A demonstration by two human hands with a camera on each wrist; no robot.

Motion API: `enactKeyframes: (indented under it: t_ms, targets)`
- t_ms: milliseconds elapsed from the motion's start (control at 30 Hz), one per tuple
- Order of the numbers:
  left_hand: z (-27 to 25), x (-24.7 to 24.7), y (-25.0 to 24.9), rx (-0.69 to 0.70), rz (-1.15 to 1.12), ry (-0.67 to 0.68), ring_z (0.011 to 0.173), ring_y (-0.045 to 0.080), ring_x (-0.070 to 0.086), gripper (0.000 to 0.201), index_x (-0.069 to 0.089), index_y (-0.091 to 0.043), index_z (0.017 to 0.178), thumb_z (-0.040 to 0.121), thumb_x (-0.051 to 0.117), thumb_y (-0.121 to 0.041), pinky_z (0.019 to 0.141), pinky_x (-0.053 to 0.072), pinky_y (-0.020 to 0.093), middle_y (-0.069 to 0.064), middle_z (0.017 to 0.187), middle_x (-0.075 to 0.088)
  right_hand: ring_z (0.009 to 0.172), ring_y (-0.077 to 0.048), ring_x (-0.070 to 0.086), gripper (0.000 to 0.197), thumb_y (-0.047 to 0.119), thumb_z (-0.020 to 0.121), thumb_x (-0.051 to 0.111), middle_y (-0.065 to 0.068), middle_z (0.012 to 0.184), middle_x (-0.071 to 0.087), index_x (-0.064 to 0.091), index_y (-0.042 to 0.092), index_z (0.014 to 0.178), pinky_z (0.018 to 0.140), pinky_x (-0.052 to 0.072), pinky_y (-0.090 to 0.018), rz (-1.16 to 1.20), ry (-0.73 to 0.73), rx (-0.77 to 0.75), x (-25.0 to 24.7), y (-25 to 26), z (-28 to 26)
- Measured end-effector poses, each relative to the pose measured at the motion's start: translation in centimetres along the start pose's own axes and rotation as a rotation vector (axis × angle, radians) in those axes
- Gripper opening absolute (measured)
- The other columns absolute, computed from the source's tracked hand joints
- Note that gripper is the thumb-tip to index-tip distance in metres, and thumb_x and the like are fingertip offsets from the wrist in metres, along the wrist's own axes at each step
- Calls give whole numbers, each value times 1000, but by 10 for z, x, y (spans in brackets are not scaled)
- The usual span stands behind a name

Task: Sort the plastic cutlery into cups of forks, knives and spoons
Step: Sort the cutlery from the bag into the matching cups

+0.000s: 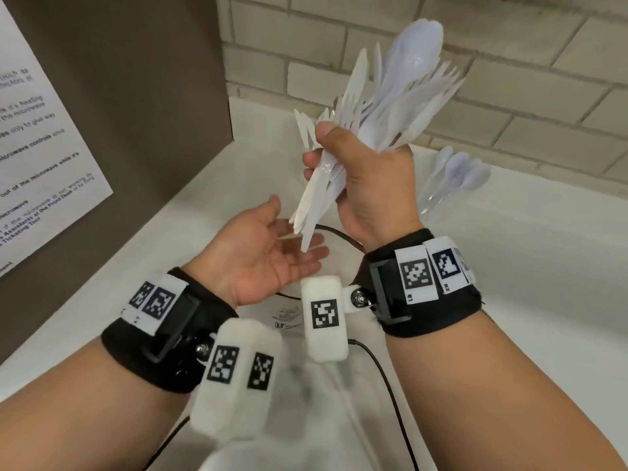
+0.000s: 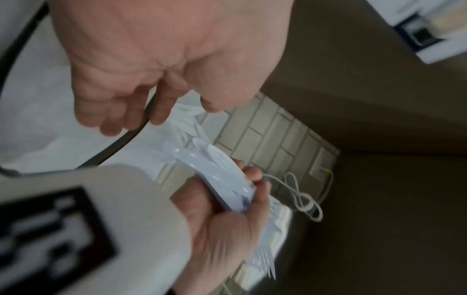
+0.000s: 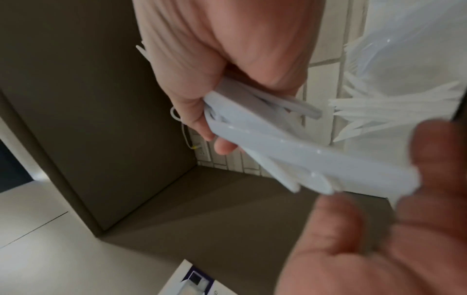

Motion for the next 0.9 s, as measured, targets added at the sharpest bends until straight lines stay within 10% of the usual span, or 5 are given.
enactKeyframes:
  t_ms: [267,600,733,900]
  targets:
    - [-5,16,-9,-46,-303,241,113,27,63,40,62,-4,121,91,43,-22,99,45,52,15,122,66,71,-20,69,17,-8,68,74,-5,71,70,69,3,80,76,59,-47,-335,32,14,-4,-39,-21]
    - [-10,13,-17,41,69,224,117,22,50,72,56,-15,132,93,23,-65,108,33,44,1,125,55,66,-29,60,25,-6,59,65,-14,68,61,70,16,69,62,54,-41,-172,126,96,-8,-51,-22]
    - [-31,15,-65,434,592,-16,113,18,56,65,60,-31,121,86,27,-74,104,39,47,-8,120,62,63,-26,54,30,-10,48,62,-14,64,57,64,2,76,64,47,-34,-199,232,115,-17,-51,-22]
    - [-60,53,-117,1128,1093,-11,121,-11,41,43,32,-45,139,97,40,-48,100,35,10,-15,145,35,77,-30,64,31,-11,51,65,-12,75,67,70,5,76,70,54,-42,-414,350,253,-19,-79,-33]
Point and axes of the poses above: each hand's wrist, its own z-axis towards the middle knuckle, its own x-axis out of the palm, y = z × x, the point moved 5 cm from there along z, towards the middle knuckle
